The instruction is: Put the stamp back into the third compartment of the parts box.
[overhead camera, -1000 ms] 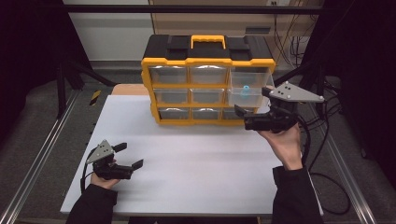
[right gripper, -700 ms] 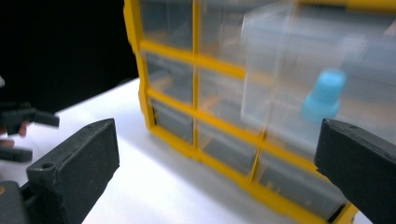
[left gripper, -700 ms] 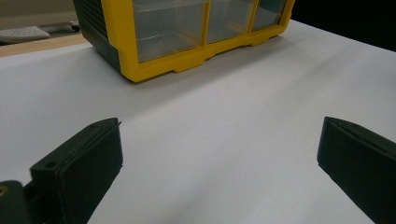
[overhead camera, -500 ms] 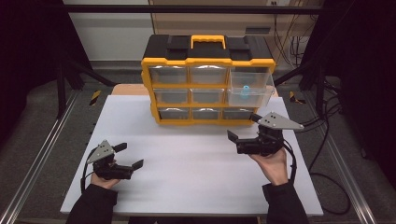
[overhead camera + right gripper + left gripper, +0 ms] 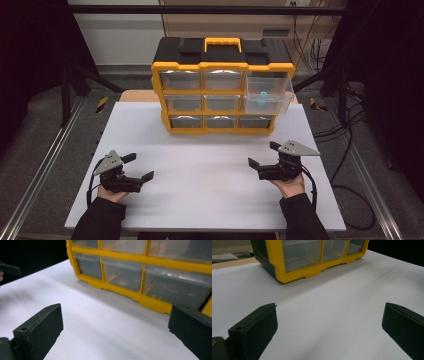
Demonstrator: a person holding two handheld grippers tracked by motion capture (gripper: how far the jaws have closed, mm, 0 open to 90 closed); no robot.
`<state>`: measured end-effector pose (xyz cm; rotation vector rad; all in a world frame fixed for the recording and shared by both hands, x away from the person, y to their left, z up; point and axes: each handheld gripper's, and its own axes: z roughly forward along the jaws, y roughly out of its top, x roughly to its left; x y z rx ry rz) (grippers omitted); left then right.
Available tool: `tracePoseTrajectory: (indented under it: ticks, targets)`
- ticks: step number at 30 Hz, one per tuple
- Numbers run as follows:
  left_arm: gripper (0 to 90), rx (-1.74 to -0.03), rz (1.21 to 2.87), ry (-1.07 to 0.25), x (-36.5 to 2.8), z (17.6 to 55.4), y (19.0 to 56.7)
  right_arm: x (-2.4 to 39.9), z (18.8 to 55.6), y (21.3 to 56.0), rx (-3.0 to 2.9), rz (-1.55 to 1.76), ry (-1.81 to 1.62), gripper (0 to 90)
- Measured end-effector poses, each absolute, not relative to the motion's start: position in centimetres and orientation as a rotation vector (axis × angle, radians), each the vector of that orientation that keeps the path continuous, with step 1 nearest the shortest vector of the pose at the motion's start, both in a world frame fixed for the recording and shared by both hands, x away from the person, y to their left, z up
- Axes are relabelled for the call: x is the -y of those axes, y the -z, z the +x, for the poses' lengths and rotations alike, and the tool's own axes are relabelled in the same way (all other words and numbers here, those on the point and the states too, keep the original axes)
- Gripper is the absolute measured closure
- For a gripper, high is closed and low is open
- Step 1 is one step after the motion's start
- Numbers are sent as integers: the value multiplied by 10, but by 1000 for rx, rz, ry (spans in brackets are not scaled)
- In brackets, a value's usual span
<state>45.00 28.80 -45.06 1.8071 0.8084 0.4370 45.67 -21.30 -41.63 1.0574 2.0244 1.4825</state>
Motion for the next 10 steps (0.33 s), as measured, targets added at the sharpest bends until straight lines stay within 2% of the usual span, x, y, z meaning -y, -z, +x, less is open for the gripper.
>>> tracePoseTrajectory:
  ticks: [10]
  targets:
    - [0, -808, 1815, -435, -287, 450, 452, 227, 453, 437, -2068, 1062, -1468, 2]
